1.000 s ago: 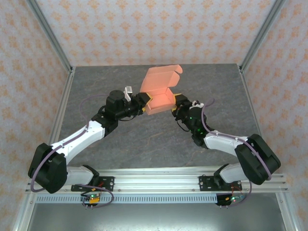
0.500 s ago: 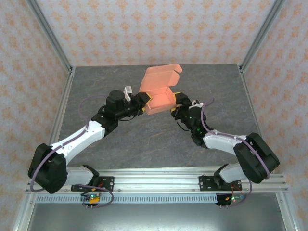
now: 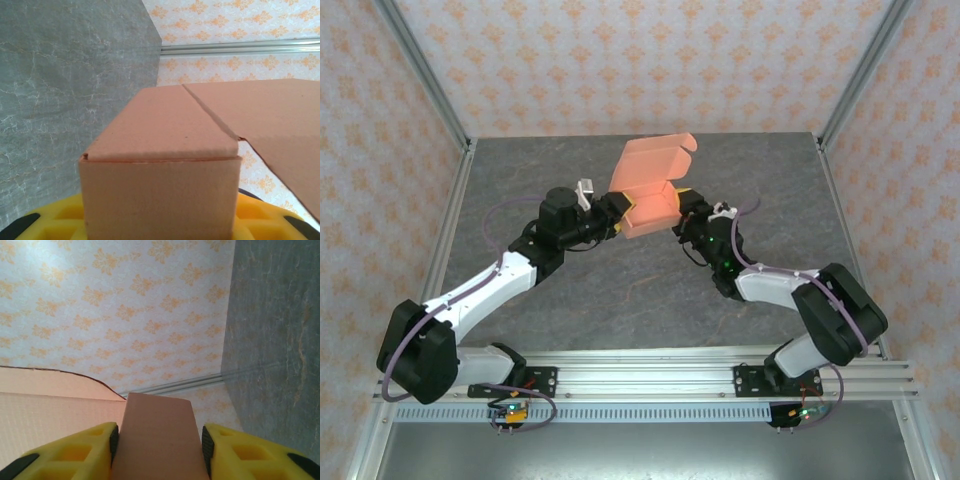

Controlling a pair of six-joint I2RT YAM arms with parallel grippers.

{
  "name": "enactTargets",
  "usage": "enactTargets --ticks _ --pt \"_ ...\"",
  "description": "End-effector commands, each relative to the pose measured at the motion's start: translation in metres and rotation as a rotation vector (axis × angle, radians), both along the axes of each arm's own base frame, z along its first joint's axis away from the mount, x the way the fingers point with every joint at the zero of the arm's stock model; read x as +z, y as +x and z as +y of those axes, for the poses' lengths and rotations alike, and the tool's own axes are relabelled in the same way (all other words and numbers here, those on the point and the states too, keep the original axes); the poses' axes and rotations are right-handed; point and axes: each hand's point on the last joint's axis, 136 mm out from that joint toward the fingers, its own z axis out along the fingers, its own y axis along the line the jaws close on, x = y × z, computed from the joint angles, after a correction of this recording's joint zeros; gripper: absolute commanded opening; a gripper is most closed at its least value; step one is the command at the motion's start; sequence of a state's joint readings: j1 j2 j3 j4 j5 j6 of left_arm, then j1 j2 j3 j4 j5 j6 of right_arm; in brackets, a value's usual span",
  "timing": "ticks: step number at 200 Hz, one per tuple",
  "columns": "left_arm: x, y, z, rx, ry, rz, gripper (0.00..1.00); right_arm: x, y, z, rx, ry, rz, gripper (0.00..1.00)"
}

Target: Fold the paper box

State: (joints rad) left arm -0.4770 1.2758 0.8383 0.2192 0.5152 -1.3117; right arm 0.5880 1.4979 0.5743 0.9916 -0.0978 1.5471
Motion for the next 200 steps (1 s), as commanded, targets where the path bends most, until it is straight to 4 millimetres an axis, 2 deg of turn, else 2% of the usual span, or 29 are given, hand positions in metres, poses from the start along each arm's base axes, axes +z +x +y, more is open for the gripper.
enactTargets --ticks 1,19,35,49,61,73,77,82,98,124,151,177,200 --pt "0.019 -0.004 0.0 -0.019 -0.014 -0.048 0.3 0.011 0.0 0.0 0.006 0.032 -0.059 0.48" --pt "0.012 -0.004 0.001 -0.025 0.029 -0.041 0.3 0.007 -0.003 0.0 0.02 0.004 -0.045 0.64" --pt "0.003 -0.005 0.004 -0.034 0.093 -0.032 0.3 -0.001 -0.01 -0.005 0.024 -0.069 -0.042 0.75" --pt "-0.007 -0.005 0.006 -0.04 0.131 -0.013 0.3 -0.001 -0.02 -0.011 0.033 -0.228 -0.11 0.81" --pt "-0.018 -0.004 0.005 -0.053 0.159 0.0 0.3 -0.016 -0.033 -0.019 0.06 -0.427 -0.101 0.84" --pt "-0.03 -0.003 0.002 -0.084 0.192 0.001 0.31 -0.018 -0.046 -0.027 0.087 -0.562 -0.129 0.85" --pt "-0.035 -0.002 0.001 -0.096 0.205 0.001 0.31 -0.026 -0.049 -0.029 0.097 -0.603 -0.118 0.86" --pt "-0.041 -0.002 0.0 -0.112 0.219 0.007 0.31 -0.021 -0.055 -0.034 0.093 -0.63 -0.135 0.85" --pt "-0.058 -0.001 -0.005 -0.177 0.283 -0.003 0.32 -0.03 -0.067 -0.046 0.098 -0.725 -0.129 0.86" --pt "-0.089 0.003 -0.003 -0.255 0.44 -0.019 0.32 -0.033 -0.081 -0.056 0.133 -0.851 -0.141 0.86" --pt "-0.118 0.006 -0.018 -0.341 0.399 0.013 0.32 -0.019 -0.091 -0.062 0.145 -0.915 -0.212 0.89" --pt "-0.125 0.01 -0.028 -0.372 0.365 0.0 0.34 -0.007 -0.093 -0.067 0.158 -1.002 -0.236 0.91" --pt "-0.142 0.01 -0.024 -0.402 0.414 0.015 0.4 -0.005 -0.091 -0.069 0.189 -1.048 -0.218 0.91"
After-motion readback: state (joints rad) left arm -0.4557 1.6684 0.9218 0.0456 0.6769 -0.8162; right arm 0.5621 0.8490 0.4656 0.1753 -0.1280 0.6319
